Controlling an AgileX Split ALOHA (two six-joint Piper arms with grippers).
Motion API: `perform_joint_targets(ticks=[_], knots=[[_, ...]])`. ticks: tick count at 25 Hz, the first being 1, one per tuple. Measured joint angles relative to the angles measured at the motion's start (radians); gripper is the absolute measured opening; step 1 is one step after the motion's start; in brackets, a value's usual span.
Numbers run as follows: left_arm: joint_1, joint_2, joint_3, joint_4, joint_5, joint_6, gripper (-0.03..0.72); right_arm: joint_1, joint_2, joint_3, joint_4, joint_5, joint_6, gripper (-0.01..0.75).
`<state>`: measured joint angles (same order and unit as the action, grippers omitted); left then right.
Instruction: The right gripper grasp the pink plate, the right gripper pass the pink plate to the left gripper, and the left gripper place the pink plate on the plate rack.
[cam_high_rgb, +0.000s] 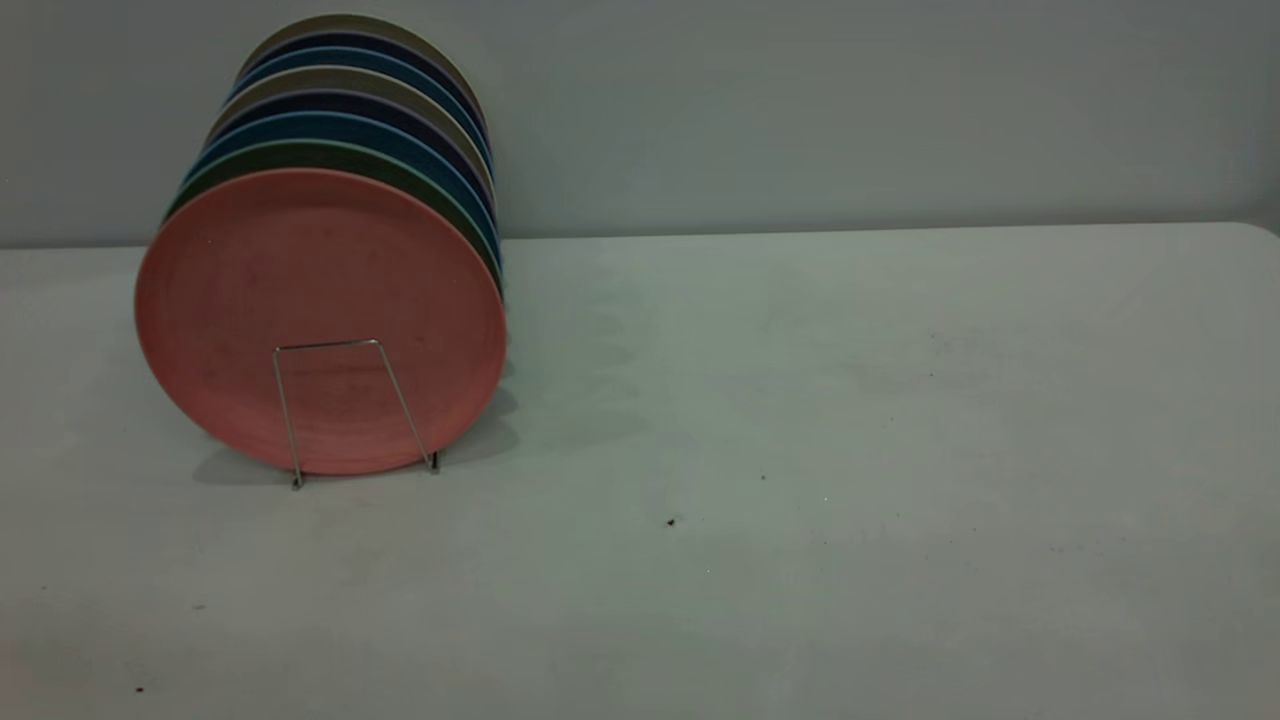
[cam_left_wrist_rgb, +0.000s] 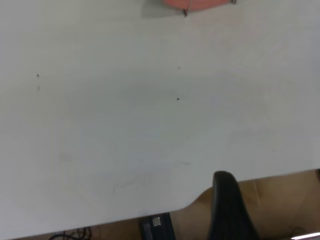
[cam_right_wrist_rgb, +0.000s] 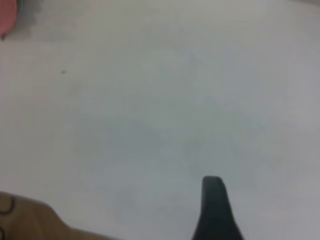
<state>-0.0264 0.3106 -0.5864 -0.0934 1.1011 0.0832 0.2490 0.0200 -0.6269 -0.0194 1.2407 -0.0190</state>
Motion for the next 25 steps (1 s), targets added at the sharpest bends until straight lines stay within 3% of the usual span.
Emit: perform_joint_targets(ticks=[9,13,17,25], knots=[[0.0,-0.206,0.066,0.003,0.022,0.0,0.468,0.0,-0.04,0.088,0.019,-0.001,-0.044,0.533],[0.0,-0.276,0.084,0.003,0.018,0.0,0.468,0.0,-0.04,0.12,0.029,-0.061,-0.063,0.533],[0.0,-0.294,0.093,0.008,0.018,0.001,0.468,0.0,-0.04,0.127,0.034,-0.119,-0.063,0.533],[0.0,-0.294,0.1,0.049,0.029,-0.048,0.468,0.0,-0.026,0.152,0.034,-0.108,-0.063,0.533]])
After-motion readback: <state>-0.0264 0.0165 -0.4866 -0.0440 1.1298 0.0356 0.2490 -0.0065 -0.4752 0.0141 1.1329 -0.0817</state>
